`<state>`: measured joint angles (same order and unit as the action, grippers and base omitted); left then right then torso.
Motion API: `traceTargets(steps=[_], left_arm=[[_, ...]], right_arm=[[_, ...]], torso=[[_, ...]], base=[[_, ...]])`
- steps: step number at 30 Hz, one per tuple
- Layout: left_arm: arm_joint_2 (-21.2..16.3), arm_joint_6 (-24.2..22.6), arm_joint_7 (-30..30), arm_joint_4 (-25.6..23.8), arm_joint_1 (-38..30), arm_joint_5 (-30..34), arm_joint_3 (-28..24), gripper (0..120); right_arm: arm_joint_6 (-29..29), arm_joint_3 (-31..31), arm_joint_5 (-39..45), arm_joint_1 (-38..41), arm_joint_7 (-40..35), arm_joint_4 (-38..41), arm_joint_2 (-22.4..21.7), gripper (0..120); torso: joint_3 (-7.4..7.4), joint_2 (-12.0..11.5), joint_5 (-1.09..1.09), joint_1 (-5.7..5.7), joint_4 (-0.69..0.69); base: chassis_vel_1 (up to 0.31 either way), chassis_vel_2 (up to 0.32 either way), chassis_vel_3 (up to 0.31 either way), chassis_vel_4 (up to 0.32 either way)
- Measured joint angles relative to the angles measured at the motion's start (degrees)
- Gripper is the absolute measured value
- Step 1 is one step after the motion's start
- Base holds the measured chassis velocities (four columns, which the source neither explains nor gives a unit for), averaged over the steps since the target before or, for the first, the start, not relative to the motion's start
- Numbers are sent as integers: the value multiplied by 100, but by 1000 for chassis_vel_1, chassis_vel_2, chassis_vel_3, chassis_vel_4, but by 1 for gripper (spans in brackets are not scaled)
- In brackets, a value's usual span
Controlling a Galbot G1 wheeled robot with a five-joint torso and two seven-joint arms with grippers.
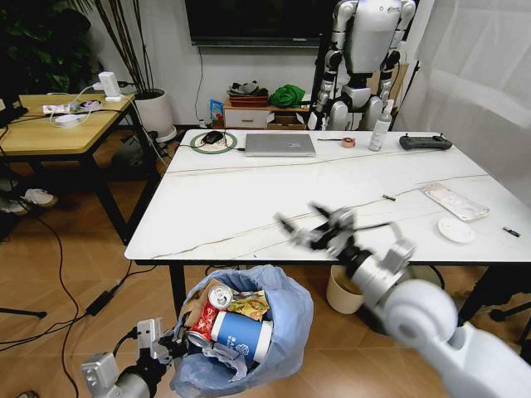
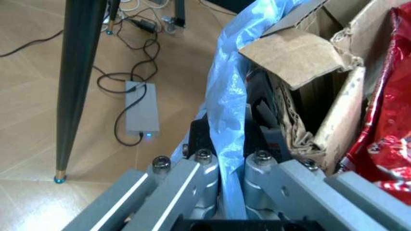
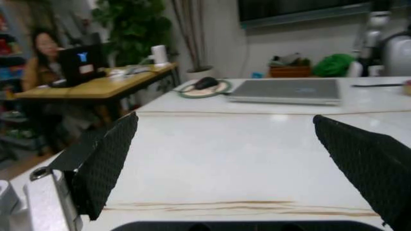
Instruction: Pick up the trash bin and place the trash from the table into it.
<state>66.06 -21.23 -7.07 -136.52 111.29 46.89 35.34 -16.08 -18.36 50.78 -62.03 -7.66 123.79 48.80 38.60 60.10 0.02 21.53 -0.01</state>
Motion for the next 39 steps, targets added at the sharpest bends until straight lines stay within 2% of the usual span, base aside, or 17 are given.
traceTargets(steps=[2,3,8,10,13,18,27,39], left_arm=[[-12,8,17,-27,1,0,-8,0],[-12,8,17,-27,1,0,-8,0],[-36,46,80,-85,24,-43,-30,0],[-37,48,83,-85,22,-48,-34,0],[-53,57,99,-89,-9,-58,-71,0],[-100,59,102,-95,-44,-34,-63,0],[-131,59,103,-97,-62,-11,-53,0],[-110,58,103,-117,-6,3,17,0]], right_arm=[[-373,-366,-8,20,-153,-120,39,100],[-373,-366,-8,20,-153,-120,39,100],[-1452,-1358,-307,-105,-498,-439,13,100],[-1488,-1436,-321,-127,-491,-476,6,100],[-1704,-2120,-456,-415,-149,-896,-29,100],[-1690,-2685,-603,-856,338,-1366,-77,100],[-1415,-2830,-551,-1015,751,-1843,-66,100],[-1280,-2392,-771,-647,981,-2511,-159,100]], torso=[[0,0,-1,0,1],[0,0,-1,0,1],[0,0,0,0,0],[0,0,0,0,0],[0,0,1,0,0],[0,0,2,0,-2],[0,0,-3,0,0],[0,0,-1,0,1]], base=[[0,0,0,0],[0,0,0,0],[0,0,0,0],[0,0,0,0],[0,0,0,0],[0,0,0,0],[0,0,0,0],[0,0,0,0]])
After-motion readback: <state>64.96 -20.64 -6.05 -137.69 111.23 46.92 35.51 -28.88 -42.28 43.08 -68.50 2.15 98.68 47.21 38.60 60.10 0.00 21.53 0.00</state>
